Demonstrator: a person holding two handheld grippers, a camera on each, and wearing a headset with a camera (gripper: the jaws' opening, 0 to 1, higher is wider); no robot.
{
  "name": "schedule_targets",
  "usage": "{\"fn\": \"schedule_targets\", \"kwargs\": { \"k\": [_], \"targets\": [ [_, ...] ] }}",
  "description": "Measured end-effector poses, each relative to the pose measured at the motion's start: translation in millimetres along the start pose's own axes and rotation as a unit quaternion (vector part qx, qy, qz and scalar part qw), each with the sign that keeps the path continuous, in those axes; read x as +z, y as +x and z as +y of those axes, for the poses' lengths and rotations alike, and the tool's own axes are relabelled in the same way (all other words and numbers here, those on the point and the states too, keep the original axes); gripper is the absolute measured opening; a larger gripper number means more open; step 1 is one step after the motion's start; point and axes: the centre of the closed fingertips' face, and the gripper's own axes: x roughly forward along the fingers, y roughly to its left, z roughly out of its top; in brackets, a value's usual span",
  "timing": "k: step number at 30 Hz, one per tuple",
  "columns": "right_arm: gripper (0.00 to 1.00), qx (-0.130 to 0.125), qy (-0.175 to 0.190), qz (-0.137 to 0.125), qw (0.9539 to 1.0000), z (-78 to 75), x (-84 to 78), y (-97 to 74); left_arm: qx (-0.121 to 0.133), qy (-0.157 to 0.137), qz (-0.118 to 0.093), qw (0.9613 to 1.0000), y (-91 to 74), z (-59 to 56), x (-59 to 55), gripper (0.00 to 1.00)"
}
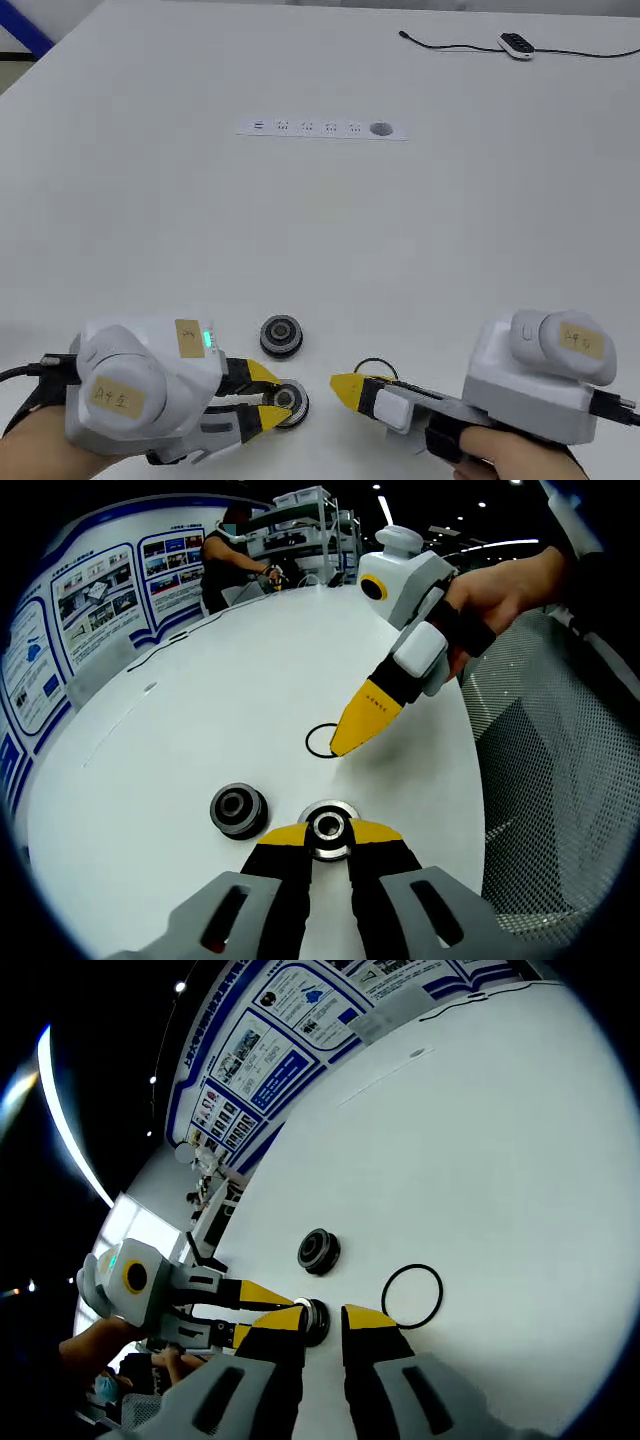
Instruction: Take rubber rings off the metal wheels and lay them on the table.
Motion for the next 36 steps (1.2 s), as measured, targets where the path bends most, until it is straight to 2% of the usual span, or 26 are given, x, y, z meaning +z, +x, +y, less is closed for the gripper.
{"fn": "schedule_targets", "kwargs": {
  "k": [5, 8, 15, 22, 36],
  "targets": [
    [0.18, 0.019, 0.001, 0.01, 0.9998, 10.5, -7.1, 5.9, -0.001, 0.001, -0.001, 1.0, 0.1, 0.4, -0.2, 0.14],
    [0.25, 0.033, 0.002, 0.017, 0.9993, 18.4, -11.0, 10.3, -0.002, 0.003, 0.0, 1.0, 0.1, 0.5, -0.2, 0.14],
    [0.34, 0.046, 0.003, 0.03, 0.9985, 27.4, -15.9, 19.6, -0.004, 0.01, 0.003, 0.9999, 0.5, 1.0, -0.3, 0.13],
    [0.41, 0.039, 0.018, 0.043, 0.9981, 25.6, -19.6, 23.7, -0.005, 0.013, 0.005, 0.9999, 1.3, 0.6, -0.3, 0.13],
    [0.44, 0.036, 0.036, 0.066, 0.9965, 28.8, -24.8, 29.0, -0.007, 0.016, 0.004, 0.9998, 2.0, -0.2, 0.2, 0.13]
  ]
}}
